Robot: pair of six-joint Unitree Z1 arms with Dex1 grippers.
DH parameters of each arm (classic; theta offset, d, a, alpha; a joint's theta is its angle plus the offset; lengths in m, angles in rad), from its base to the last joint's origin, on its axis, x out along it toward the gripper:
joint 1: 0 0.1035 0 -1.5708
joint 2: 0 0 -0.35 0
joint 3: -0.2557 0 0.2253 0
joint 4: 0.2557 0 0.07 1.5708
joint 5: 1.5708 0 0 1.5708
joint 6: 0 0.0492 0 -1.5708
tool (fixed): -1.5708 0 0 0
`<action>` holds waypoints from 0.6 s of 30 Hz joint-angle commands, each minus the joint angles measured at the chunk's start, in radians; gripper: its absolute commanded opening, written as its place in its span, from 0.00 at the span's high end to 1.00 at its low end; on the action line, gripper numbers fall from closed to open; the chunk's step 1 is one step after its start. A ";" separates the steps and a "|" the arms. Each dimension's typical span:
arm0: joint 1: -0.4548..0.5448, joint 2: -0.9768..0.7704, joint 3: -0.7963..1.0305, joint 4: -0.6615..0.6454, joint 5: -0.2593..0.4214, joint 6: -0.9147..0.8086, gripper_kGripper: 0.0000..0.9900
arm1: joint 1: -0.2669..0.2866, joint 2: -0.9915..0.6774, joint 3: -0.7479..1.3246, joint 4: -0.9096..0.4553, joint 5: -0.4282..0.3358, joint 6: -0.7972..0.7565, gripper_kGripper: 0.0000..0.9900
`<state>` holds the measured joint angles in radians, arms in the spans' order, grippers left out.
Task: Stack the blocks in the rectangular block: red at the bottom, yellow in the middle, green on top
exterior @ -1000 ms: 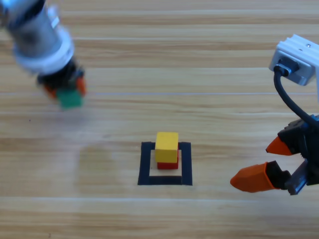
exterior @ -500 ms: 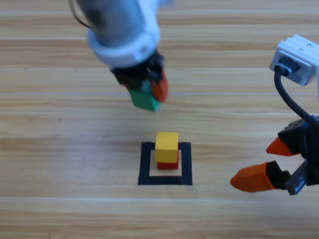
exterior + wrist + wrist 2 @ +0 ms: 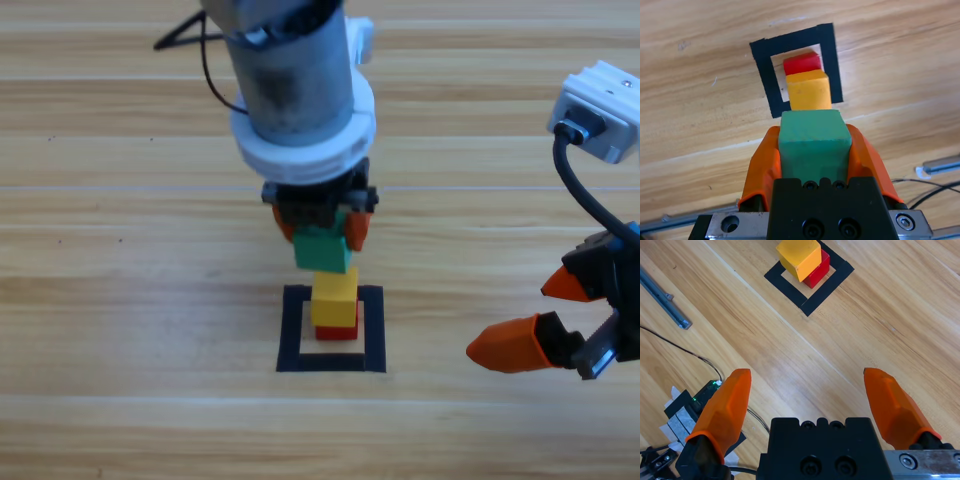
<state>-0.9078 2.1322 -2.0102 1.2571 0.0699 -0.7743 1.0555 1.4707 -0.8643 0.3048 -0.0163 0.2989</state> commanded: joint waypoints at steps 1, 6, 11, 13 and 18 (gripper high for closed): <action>-0.016 0.137 -0.097 0.067 0.019 -0.063 1.00 | 0.000 -0.029 0.028 -0.015 -0.007 0.005 0.00; -0.016 0.176 -0.137 0.074 0.019 -0.071 1.00 | 0.000 -0.024 0.030 -0.016 -0.005 0.005 0.00; -0.016 0.202 -0.162 0.077 0.019 -0.071 1.00 | 0.000 -0.015 0.028 -0.015 -0.004 0.005 0.00; -0.016 0.213 -0.170 0.077 0.018 -0.068 1.00 | 0.000 -0.013 0.028 -0.016 -0.002 0.005 0.00; -0.016 0.218 -0.177 0.077 0.013 -0.071 1.00 | 0.000 -0.010 0.028 -0.015 0.001 0.005 0.00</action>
<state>-0.9078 2.2992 -2.1819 1.3249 0.0769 -0.8339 1.0555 1.4707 -0.8643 0.3047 -0.0163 0.2989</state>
